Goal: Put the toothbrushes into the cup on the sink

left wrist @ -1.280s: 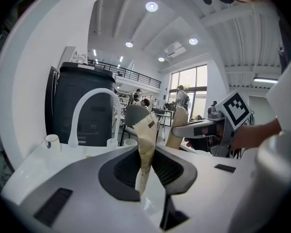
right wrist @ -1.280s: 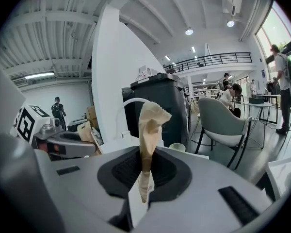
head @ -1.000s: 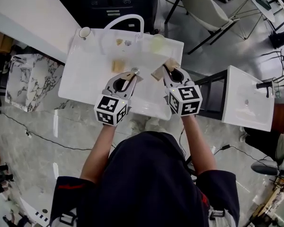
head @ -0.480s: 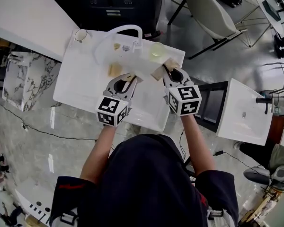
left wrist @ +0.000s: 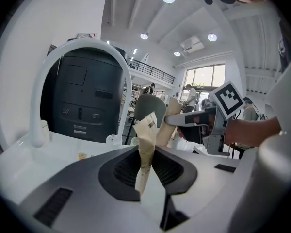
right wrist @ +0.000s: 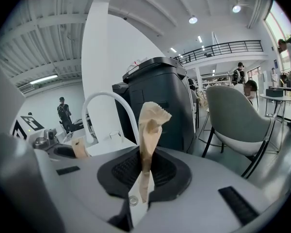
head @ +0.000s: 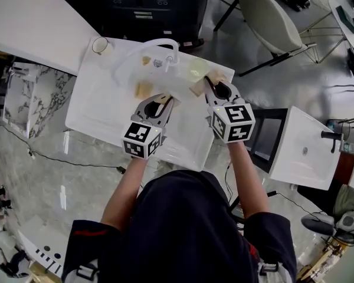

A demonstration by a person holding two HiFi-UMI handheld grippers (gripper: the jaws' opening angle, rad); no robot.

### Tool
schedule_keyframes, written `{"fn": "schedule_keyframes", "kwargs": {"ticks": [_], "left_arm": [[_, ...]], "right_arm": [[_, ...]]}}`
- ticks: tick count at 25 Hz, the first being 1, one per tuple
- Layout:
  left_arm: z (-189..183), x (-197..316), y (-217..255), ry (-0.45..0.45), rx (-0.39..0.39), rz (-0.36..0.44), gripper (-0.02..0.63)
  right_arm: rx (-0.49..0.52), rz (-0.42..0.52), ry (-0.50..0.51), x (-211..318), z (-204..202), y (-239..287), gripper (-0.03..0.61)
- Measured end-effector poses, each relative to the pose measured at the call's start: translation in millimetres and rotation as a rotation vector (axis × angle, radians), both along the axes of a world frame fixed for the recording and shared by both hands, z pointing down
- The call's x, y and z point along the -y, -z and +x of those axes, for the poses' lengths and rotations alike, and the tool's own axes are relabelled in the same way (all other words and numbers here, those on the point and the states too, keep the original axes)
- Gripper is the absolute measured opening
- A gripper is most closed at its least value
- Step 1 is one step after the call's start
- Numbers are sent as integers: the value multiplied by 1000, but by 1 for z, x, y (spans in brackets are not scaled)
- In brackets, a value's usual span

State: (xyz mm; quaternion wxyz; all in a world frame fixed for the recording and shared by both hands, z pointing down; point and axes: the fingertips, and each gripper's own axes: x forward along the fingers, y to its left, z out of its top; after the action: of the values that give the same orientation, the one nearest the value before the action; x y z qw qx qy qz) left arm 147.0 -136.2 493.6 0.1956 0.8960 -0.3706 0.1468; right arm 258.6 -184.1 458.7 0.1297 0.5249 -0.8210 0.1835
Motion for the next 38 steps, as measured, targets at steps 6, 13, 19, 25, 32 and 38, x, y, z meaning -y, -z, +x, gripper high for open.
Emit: {"fn": "schedule_keyframes", "kwargs": {"ticks": [6, 13, 19, 25, 32, 38], "left_arm": [[0, 5, -7, 15, 4, -17, 77], [8, 12, -11, 7, 3, -21, 77], [10, 18, -15, 8, 7, -31, 77], [12, 17, -20, 13, 18, -43, 77], [9, 17, -26, 32, 26, -61, 77], [3, 21, -26, 50, 38, -56, 77]], "right_arm": [[20, 63, -9, 31, 12, 29, 54], [-5, 108, -10, 54, 17, 42, 54], [-51, 105, 6, 64, 14, 26, 55], [-113, 121, 37, 72, 7, 15, 54], [-104, 112, 29, 78, 6, -7, 55], [-118, 99, 41, 77, 4, -24, 55]]}}
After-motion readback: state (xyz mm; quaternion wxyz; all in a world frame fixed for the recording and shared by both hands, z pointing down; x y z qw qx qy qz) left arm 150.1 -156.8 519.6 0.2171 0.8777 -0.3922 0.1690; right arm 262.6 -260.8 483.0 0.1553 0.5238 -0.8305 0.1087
